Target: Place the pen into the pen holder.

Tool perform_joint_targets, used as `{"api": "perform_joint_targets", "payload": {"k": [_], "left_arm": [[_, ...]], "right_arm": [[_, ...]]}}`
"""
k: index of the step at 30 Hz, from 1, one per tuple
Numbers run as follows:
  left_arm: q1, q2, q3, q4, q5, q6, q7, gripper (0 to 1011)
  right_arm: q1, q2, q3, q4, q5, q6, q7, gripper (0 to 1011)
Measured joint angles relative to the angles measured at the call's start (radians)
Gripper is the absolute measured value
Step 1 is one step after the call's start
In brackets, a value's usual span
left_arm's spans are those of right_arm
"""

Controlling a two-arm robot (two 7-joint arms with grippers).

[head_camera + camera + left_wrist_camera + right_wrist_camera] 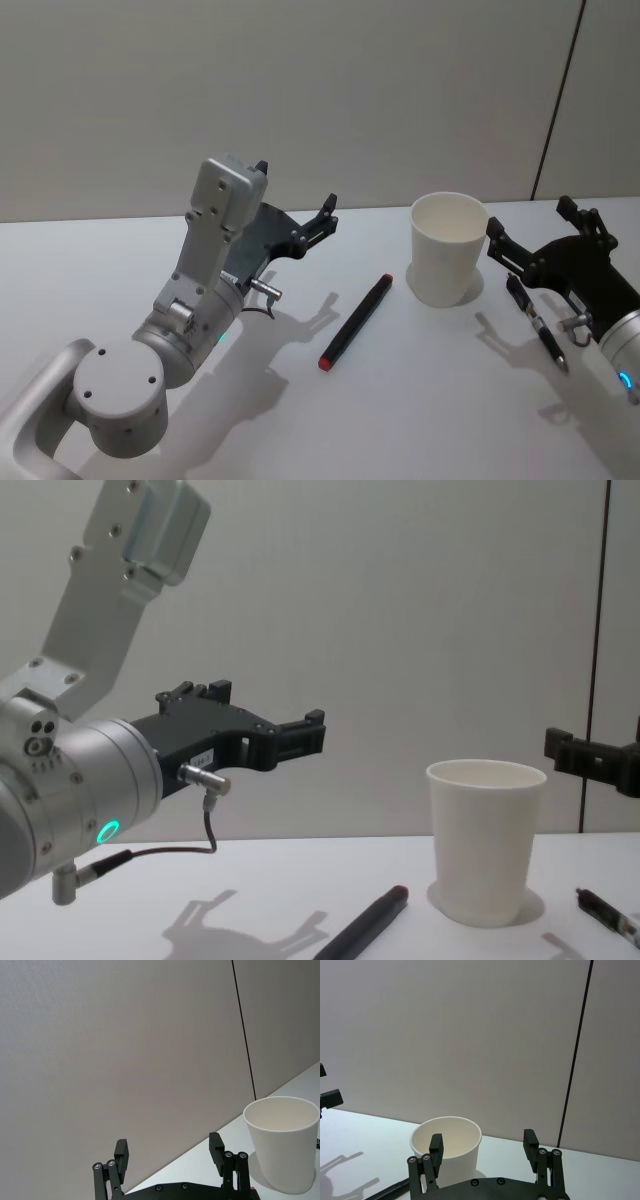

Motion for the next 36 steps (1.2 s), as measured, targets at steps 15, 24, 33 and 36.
{"api": "perform_joint_targets", "payload": {"k": [15, 24, 33, 36], "left_arm": [[0.000, 0.000, 0.000, 0.000, 0.000, 0.000, 0.000, 1001], [0.000, 0.000, 0.000, 0.000, 0.000, 0.000, 0.000, 1001], [0.000, 0.000, 0.000, 0.000, 0.000, 0.000, 0.000, 1001], [0.000, 0.000, 0.000, 0.000, 0.000, 0.000, 0.000, 1001]], "right_arm": [[0.000, 0.000, 0.000, 0.000, 0.000, 0.000, 0.000, 1001], [0.000, 0.001, 0.001, 0.000, 0.000, 0.000, 0.001, 1001], [-0.010, 0.019, 0.018, -0.007, 0.014, 0.003, 0.000, 1001], [-0.023, 0.028, 0.024, -0.017, 0.022, 0.007, -0.009, 1001]]}}
